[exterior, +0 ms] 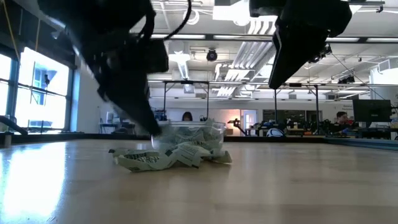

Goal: Pick and place Stevia / Truvia into bins
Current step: Put the stevia packet into the transparent container

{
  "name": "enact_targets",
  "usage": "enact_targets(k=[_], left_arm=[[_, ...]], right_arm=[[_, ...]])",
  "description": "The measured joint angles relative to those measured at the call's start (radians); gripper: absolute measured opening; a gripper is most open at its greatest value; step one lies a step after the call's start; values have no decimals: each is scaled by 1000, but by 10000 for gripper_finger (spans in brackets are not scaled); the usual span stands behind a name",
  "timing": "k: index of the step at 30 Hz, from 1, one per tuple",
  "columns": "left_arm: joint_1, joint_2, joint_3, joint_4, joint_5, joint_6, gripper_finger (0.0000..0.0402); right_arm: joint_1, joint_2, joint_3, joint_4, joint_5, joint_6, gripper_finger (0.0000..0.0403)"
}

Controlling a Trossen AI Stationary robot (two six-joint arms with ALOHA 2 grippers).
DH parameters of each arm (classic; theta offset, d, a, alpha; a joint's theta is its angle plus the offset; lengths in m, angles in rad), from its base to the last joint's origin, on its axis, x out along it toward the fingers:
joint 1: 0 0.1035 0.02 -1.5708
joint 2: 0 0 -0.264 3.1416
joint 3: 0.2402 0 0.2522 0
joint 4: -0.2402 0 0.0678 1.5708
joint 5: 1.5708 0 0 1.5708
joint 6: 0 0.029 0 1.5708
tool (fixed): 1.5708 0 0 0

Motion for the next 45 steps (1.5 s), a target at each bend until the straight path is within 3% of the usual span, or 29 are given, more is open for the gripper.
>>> enact_targets(k=[4,7,13,21,26,29,36,45], left_arm=[[46,-72,79,-140,-6,89,42],[96,-103,133,-162,-17,198,29],[270,-45,141,-177,-49,317,29],[370,6,141,-180,165,243,168],[315,-75,140,-268,196,102,221],[240,-155,140,-358,94,96,230],[76,-290,140,-571,-118,26,206],[-82,-310,139,-660,-230,-127,168]], right_arm=[[-46,-34,0,-59,42,-55,222],[-95,-59,-13,-98,47,-98,213],[-197,-68,-133,-69,-93,-145,204],[-196,-68,-208,260,-211,-281,205],[-220,-63,-236,496,-292,-367,209],[-222,-35,-239,618,-367,-468,211],[-202,70,-241,764,-482,-532,204],[-195,218,-162,773,-446,-446,161]])
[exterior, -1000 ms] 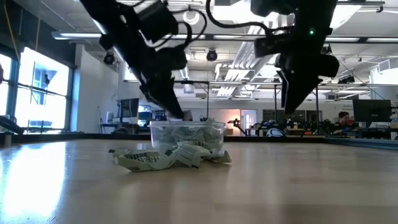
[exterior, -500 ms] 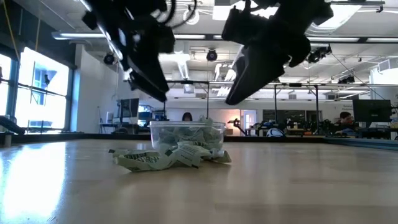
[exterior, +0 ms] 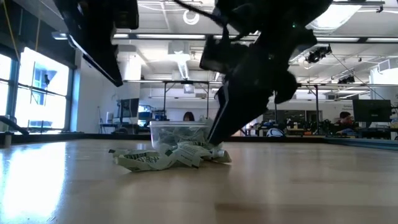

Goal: Pick and place Stevia / Truvia into bins
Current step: Put the stevia packet into the transparent container

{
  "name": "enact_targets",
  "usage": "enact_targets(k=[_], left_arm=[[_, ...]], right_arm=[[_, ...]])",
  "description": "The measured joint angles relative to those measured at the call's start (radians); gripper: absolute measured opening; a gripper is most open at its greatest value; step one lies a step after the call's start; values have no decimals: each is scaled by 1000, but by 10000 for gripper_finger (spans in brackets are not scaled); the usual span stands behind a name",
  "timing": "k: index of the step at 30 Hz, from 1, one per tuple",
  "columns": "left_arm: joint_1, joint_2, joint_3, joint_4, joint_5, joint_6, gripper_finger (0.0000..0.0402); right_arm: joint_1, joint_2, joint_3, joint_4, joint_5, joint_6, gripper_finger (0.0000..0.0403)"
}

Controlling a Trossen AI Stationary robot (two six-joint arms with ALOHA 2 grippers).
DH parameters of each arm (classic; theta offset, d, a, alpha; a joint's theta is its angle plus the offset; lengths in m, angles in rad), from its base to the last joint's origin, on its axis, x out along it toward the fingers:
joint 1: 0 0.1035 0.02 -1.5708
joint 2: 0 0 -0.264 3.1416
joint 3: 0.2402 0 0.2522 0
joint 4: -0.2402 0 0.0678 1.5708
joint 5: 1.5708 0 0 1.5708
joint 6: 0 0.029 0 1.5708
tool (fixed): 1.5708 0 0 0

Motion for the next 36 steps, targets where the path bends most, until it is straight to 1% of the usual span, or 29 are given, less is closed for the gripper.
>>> enact_targets(k=[5,9,11,14,16,18,22,24,25,27,28,29,32,34,36], left_arm=[[-55,0,0,-17,-2,-58,158],[-84,0,0,-25,-14,-89,153],[-90,0,0,-25,-25,-93,152],[-88,0,0,-26,-36,-97,152],[-86,0,0,-26,-38,-97,151],[-87,0,0,-26,-37,-108,150],[-87,0,0,-25,-37,-143,150],[-87,0,0,-22,-37,-149,149],[-87,0,0,-25,-38,-152,149],[-87,0,0,-22,-50,-160,147],[-87,0,0,-23,-55,-159,146],[-87,0,0,-21,-64,-160,145],[-87,0,0,-8,-79,-154,145],[-87,0,0,12,-79,-129,146],[-87,0,0,18,-80,-102,147]], right_arm=[[0,23,22,-78,6,7,136],[-6,24,23,-110,-5,55,113],[-8,24,23,-110,-13,84,94],[-8,21,27,-125,-33,142,56],[-8,20,55,-185,-36,184,25],[-1,14,95,-256,-33,201,7],[26,-18,194,-338,17,147,15],[31,-34,241,-360,48,113,10],[27,-39,263,-370,81,98,6],[3,-44,295,-404,160,79,3],[-19,-46,302,-418,187,78,5],[-47,-46,303,-431,191,81,6],[-140,-39,302,-461,150,100,2],[-194,-35,301,-462,93,83,2],[-229,-30,302,-456,11,38,12]])
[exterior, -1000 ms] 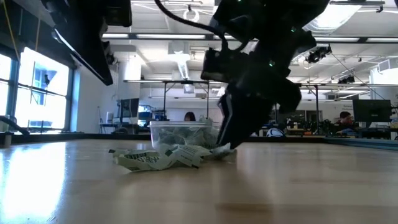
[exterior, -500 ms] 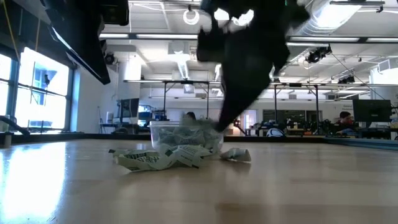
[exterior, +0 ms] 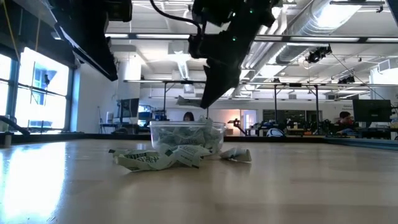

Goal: Pick and place Stevia / Truvia into bins
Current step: Put the stevia packet into the transparent container

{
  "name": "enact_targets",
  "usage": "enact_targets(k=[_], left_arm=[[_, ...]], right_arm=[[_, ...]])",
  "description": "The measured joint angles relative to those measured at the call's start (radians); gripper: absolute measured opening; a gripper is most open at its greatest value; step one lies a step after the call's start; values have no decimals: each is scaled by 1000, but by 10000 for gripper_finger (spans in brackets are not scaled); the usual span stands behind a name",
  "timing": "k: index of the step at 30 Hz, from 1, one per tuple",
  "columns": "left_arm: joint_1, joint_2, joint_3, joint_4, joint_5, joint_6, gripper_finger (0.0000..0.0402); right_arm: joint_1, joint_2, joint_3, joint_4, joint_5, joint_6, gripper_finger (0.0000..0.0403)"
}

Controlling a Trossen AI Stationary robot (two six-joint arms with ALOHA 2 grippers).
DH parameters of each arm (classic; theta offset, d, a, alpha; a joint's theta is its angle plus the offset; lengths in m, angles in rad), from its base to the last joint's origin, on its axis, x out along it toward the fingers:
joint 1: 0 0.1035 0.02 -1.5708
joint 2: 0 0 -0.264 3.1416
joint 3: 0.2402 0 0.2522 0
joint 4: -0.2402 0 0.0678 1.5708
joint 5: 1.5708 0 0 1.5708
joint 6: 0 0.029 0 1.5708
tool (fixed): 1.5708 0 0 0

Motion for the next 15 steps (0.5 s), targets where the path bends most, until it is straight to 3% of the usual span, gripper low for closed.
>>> enact_targets(k=[4,11,15], left_arm=[[0,1,0,4,10,56,147],[7,95,0,36,186,217,147],[10,187,0,142,265,328,147]], right_arm=[[-11,2,0,-5,-81,-44,61],[25,2,0,-53,-124,6,210],[92,2,0,-166,-49,-3,286]])
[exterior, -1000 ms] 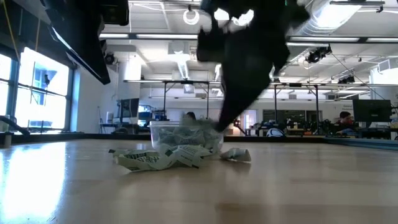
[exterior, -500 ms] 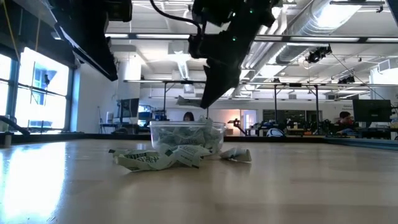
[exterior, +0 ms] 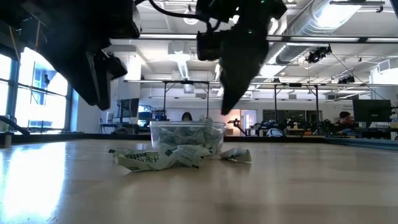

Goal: Pick and place Stevia / Truvia into bins
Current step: Put the stevia packet into the transparent container

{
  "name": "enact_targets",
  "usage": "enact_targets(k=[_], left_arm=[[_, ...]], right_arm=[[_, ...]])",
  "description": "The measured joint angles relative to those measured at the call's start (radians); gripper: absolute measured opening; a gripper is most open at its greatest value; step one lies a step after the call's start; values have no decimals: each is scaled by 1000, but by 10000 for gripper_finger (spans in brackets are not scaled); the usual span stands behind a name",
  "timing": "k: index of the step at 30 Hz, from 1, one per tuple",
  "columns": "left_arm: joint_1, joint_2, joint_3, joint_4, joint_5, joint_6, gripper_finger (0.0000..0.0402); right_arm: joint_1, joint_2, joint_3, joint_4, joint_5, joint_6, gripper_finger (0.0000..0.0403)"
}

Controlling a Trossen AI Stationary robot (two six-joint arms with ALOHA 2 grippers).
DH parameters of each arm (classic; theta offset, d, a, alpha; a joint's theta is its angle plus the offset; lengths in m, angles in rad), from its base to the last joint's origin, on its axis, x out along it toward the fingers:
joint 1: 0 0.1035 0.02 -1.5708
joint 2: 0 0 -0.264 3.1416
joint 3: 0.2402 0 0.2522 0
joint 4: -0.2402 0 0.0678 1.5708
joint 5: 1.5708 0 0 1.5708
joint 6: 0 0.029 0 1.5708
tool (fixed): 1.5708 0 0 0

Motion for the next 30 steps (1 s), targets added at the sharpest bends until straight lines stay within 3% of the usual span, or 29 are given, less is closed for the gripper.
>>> enact_targets(k=[4,9,13,17,22,30], left_arm=[[28,50,0,108,90,64,147],[29,91,1,187,112,96,147],[30,159,1,264,83,152,147],[30,238,1,263,0,165,147],[30,276,5,263,-24,166,141],[31,217,4,191,-83,156,24]], right_arm=[[88,0,0,-70,131,-9,323],[205,-12,0,-79,276,75,326],[273,-13,0,-114,334,199,324],[324,-13,0,-141,388,292,323],[359,-13,0,-182,417,378,324],[388,-50,0,-261,512,409,311]])
